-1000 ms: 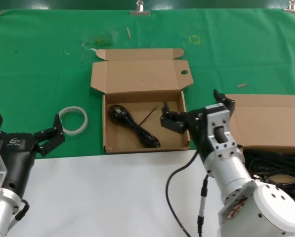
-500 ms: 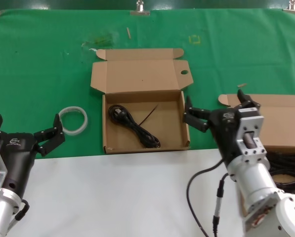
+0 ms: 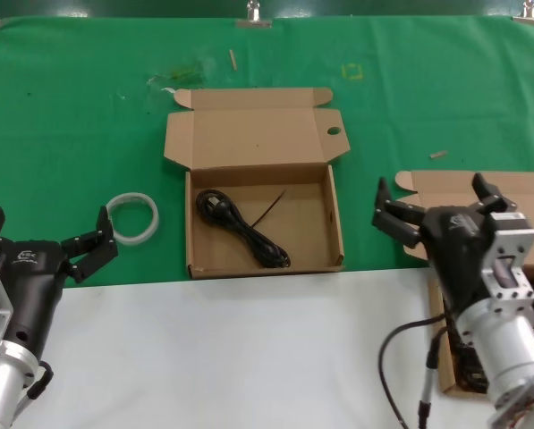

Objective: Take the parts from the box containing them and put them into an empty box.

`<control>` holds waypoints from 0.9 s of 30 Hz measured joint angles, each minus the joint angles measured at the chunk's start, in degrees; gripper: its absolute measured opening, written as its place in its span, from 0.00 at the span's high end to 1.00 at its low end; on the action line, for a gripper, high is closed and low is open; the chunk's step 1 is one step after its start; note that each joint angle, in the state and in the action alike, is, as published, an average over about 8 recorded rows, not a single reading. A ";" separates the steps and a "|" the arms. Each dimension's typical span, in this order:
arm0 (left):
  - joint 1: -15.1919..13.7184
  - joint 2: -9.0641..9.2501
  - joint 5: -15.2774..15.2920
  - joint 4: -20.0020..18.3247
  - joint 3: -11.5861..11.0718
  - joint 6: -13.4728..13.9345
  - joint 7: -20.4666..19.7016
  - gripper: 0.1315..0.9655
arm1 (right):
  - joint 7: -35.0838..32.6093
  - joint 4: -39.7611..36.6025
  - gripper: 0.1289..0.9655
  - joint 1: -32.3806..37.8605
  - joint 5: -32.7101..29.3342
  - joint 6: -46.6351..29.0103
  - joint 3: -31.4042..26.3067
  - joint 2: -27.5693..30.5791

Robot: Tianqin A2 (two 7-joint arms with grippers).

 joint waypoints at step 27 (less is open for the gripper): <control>0.00 0.00 0.00 0.00 0.00 0.00 0.00 0.00 | 7.64 1.55 0.00 -3.40 -6.45 -4.21 5.49 -0.04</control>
